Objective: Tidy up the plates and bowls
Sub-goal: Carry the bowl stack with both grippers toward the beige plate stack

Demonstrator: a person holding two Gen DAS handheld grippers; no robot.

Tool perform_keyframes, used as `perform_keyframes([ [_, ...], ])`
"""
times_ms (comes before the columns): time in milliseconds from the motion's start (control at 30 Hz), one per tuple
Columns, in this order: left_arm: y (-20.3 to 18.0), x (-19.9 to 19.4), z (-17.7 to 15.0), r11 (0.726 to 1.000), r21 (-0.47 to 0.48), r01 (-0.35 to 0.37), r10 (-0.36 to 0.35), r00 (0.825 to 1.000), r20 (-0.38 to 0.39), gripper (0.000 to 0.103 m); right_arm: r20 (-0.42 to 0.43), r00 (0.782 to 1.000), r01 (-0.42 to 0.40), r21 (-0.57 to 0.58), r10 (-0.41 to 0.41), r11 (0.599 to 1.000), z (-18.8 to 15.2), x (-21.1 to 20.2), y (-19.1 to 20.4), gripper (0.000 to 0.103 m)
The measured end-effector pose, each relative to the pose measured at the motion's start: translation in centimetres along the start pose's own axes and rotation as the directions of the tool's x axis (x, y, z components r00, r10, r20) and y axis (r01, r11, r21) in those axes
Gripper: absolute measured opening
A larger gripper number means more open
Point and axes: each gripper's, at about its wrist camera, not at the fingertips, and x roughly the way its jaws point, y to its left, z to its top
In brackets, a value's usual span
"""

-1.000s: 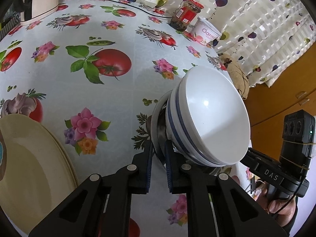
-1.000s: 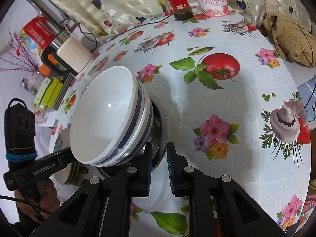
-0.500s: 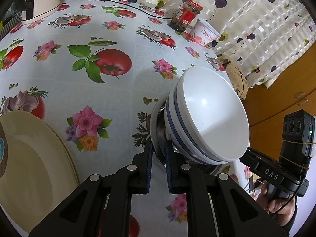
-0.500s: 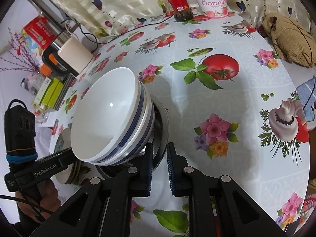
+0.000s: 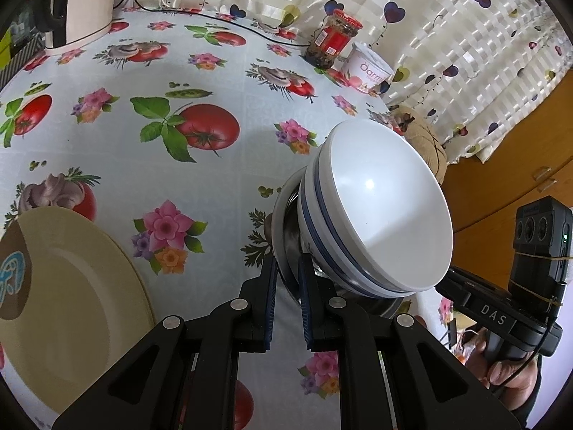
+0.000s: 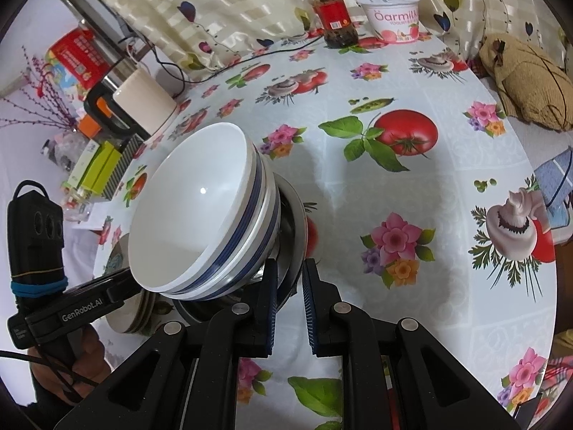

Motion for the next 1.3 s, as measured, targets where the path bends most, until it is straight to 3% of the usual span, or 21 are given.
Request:
perform_keyframes([
  [633, 1.7, -4.9, -0.2, 0.999, -0.029, -0.034, 0.036, 0.996, 0.079, 0.012, 0.029, 0.999, -0.023, -0.095, 0.026, 0.995, 0.9, -1.4, 4.6, 0.014],
  [1300, 7.1, -9.4, -2.2, 0.986, -0.129, -0.106, 0.122, 0.984, 0.128, 0.012, -0.029, 0.996, -0.088, -0.21, 0.084, 0.974, 0.6, 1.3, 11.5, 0.014],
])
